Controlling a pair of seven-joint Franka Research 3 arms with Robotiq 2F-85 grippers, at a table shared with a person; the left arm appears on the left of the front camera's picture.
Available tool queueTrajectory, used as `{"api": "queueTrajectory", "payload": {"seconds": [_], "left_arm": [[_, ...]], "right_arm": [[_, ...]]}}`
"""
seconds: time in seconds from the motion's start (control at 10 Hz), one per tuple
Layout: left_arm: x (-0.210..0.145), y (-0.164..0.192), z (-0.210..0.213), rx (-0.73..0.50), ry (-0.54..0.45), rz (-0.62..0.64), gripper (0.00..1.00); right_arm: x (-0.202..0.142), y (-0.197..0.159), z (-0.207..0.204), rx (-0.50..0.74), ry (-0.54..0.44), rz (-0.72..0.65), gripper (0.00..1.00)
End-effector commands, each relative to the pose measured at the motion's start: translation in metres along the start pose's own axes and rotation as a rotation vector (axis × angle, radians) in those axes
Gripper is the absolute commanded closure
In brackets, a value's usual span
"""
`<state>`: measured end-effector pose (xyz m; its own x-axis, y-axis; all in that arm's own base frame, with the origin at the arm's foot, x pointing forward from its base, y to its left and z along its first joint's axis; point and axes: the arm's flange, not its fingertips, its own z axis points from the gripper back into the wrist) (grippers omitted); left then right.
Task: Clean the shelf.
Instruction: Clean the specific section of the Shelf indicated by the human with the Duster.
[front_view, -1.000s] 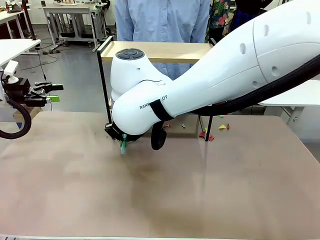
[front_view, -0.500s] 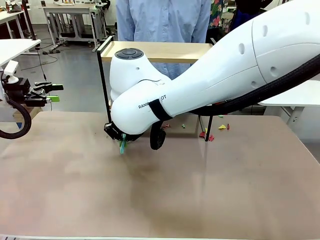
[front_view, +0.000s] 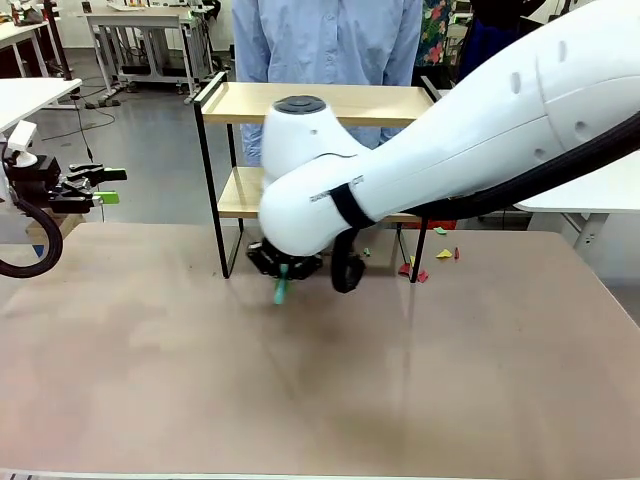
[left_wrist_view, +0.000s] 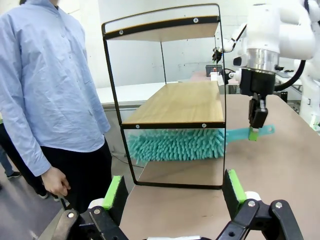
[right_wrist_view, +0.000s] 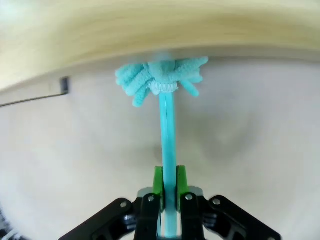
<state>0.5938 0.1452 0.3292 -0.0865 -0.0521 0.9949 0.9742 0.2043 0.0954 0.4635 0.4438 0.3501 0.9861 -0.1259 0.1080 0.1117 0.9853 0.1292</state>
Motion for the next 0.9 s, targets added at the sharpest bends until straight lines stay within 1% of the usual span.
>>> {"api": "queueTrajectory", "payload": {"seconds": [0.0, 0.1, 0.3, 0.6, 0.7, 0.8], "left_arm": [[0.004, -0.003, -0.001, -0.003, 0.004, -0.002, 0.0], [0.004, -0.003, -0.001, -0.003, 0.004, -0.002, 0.0], [0.004, -0.003, -0.001, -0.003, 0.004, -0.002, 0.0], [0.004, -0.003, -0.001, -0.003, 0.004, -0.002, 0.0], [0.004, -0.003, -0.001, -0.003, 0.004, -0.002, 0.0], [0.004, -0.003, -0.001, -0.003, 0.004, -0.002, 0.0]], "right_arm": [[-0.01, -0.058, 0.011, -0.004, 0.048, -0.019, 0.87], [-0.01, -0.082, 0.016, -0.014, 0.047, -0.051, 0.87], [-0.007, -0.131, 0.02, -0.072, 0.072, -0.074, 0.87], [0.01, -0.196, 0.017, -0.166, 0.113, -0.158, 0.87], [0.014, -0.21, 0.013, -0.183, 0.12, -0.175, 0.87], [0.013, -0.217, 0.015, -0.207, 0.098, -0.168, 0.87]]}}
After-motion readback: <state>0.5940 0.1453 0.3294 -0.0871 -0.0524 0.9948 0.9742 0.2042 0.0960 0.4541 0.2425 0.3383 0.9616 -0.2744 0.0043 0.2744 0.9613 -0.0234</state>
